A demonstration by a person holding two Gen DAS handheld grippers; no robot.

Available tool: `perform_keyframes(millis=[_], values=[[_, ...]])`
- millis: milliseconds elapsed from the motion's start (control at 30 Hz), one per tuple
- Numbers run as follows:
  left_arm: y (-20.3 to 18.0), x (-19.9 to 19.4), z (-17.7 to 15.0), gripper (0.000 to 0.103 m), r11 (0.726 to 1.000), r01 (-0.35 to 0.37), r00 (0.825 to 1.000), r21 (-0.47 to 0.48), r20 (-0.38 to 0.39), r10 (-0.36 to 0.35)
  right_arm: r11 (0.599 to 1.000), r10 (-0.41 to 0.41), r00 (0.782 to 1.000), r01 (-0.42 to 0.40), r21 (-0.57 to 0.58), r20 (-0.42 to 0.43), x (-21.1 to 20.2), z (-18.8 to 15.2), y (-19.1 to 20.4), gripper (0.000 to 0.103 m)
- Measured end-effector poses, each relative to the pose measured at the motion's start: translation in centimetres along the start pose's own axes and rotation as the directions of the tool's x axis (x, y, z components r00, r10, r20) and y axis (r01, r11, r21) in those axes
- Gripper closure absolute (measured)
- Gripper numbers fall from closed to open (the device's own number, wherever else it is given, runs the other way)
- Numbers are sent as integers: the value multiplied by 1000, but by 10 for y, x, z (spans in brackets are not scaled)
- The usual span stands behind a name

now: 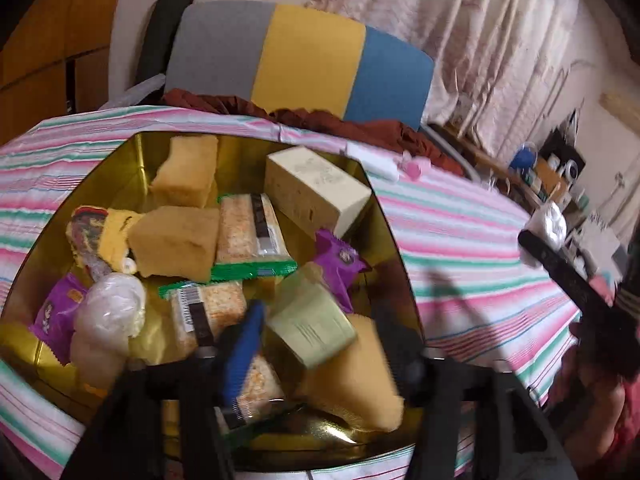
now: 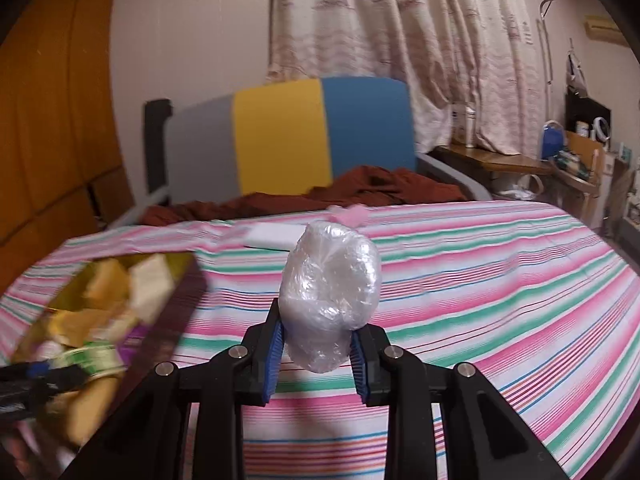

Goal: Organize objects
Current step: 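Carry the medicine box and plastic bundle into the gold tray and open both tools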

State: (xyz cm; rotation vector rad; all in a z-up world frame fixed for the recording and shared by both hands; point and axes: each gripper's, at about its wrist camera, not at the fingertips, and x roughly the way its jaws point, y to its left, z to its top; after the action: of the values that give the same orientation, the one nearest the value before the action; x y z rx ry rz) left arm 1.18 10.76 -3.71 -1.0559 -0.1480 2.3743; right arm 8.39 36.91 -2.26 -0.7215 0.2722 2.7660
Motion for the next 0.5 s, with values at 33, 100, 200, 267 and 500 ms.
perform_keyframes(millis=[33, 100, 200, 267, 500], values=[[2, -4, 0, 33, 1000, -1, 1000, -4, 13, 1, 1000, 19, 1000, -19, 2, 1, -4, 1, 5, 74], [7, -16, 0, 27, 1000, -14, 999, -8, 52, 14, 998, 65, 998, -65, -2, 4, -11, 3, 19, 74], [17, -34, 0, 11, 998, -57, 992, -22, 112, 59, 992, 126, 992, -126, -14, -4, -17, 3, 37, 74], [26, -46, -2, 6, 995, -91, 984, -46, 152, 97, 984, 174, 985, -174, -25, -21, -20, 3, 50, 74], [73, -75, -5, 0, 962, -209, 951, -176, 193, 242, 942, 319, 937, -330, -61, -144, -17, -8, 98, 74]])
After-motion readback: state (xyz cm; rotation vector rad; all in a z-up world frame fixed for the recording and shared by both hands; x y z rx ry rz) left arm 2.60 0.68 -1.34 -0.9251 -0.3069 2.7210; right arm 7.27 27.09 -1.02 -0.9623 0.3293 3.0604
